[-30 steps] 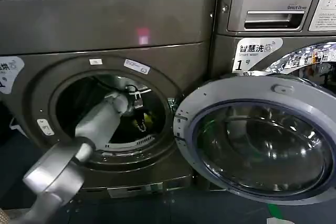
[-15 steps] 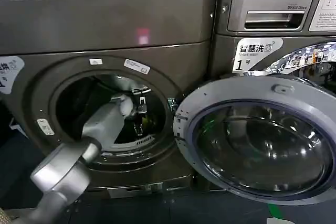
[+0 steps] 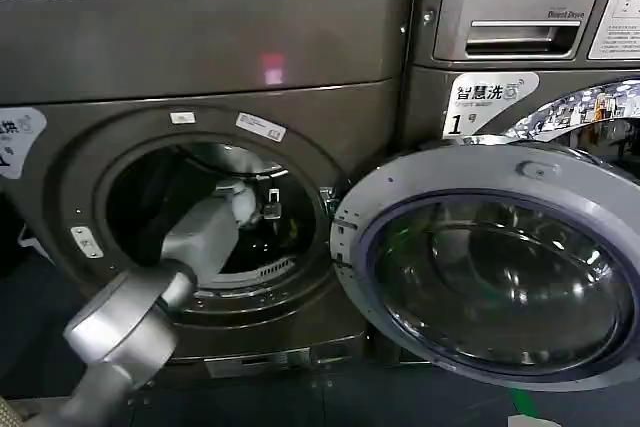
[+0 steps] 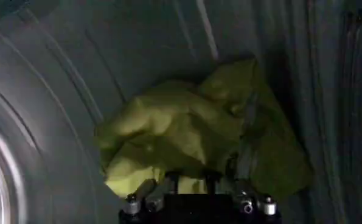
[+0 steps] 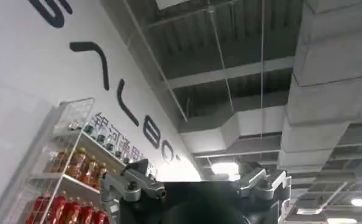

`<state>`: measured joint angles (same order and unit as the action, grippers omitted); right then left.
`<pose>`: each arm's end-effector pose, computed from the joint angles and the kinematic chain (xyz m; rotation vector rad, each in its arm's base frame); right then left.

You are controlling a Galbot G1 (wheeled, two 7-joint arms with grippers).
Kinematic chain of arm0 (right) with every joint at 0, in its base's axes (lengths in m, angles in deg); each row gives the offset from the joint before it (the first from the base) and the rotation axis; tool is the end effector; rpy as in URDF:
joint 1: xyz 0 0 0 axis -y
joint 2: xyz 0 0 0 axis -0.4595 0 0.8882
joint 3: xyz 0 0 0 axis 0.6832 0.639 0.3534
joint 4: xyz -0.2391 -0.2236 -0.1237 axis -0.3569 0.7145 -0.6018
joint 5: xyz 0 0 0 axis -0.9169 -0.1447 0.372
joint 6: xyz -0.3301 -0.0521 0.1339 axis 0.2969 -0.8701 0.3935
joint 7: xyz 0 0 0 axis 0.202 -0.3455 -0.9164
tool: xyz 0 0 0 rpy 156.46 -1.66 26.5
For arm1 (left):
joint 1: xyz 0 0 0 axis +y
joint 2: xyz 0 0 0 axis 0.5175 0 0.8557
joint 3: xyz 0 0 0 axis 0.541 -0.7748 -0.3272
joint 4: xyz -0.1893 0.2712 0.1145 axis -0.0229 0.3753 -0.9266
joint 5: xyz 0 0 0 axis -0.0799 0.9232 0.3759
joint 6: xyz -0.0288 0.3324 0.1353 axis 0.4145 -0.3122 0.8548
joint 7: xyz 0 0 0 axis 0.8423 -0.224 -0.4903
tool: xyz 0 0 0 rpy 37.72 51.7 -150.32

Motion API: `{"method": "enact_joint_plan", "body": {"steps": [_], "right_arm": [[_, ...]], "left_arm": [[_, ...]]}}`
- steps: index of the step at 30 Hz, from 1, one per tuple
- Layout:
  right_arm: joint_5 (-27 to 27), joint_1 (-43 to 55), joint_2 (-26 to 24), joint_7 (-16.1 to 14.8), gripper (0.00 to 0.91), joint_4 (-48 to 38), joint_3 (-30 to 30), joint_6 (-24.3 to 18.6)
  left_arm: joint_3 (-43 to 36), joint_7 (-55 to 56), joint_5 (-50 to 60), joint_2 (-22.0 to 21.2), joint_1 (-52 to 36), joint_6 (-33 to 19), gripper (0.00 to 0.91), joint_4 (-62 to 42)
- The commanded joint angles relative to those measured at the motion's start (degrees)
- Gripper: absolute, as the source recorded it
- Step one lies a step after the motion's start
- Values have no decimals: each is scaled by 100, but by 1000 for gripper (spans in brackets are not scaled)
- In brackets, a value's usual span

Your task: Grasp the clothes from the dryer.

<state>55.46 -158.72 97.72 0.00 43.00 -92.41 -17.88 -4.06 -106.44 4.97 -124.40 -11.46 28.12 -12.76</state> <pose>-0.1129 -0.4471 0.0930 1.4184 2.0755 -0.6395 0.6776 -0.0221 -0.1883 -1.1317 -1.5777 -1.5313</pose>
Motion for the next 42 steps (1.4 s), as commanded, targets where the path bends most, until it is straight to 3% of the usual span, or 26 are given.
{"method": "enact_joint_plan", "body": {"steps": [1,6,13,23,35,42], "right_arm": [[-1,1,-9,-3,907,-28,-7,-4],[5,-8,18,-2,907,-13,-15,-4],[31,-22,38,-2,907,39,-5,3],[399,-49,52,-52,907,283,-44,200],[395,8,23,-109,907,370,19,182],[291,36,35,-119,907,414,47,139]], "left_arm": [[10,15,85,-17,1,-50,0,-85],[376,85,35,15,11,-75,0,8],[1976,651,-561,301,232,23,0,661],[3634,1833,-2273,873,1627,290,0,2594],[4938,3711,-3471,658,3199,120,0,4677],[5267,4896,-3881,426,4130,-451,0,5859]]}}
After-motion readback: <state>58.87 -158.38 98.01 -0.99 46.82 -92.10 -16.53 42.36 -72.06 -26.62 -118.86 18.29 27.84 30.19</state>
